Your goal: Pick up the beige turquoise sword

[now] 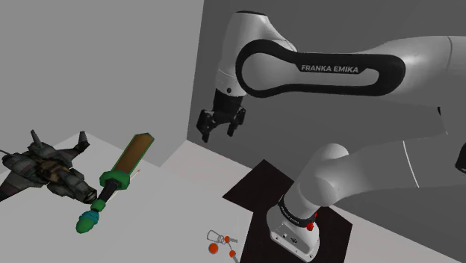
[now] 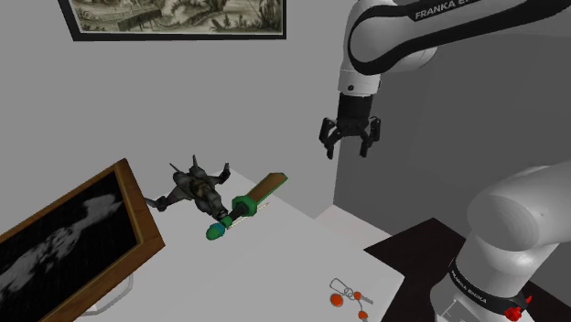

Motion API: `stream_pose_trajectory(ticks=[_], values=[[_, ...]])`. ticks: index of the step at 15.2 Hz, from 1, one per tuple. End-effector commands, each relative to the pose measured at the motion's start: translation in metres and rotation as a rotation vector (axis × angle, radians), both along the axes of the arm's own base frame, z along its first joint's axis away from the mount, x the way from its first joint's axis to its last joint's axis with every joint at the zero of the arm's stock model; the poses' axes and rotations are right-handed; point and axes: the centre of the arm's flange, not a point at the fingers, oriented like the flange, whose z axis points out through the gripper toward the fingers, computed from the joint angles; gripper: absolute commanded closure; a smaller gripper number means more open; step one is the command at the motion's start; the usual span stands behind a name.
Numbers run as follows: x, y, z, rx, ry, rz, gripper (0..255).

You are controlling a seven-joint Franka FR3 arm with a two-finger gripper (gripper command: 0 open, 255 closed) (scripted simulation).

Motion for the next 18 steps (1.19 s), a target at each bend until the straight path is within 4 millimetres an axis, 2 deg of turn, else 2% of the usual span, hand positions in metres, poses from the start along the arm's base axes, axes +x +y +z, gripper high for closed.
stream_pose_trajectory(ticks=[1, 9, 18], values=[[0.003, 0.02, -0.013, 0.012, -0.001, -0.045, 0], [0.029, 0.099, -0.068, 0.055, -0.002, -0.209, 0], [0.073, 0.185, -0.124, 0.103, -0.003, -0.393, 0]])
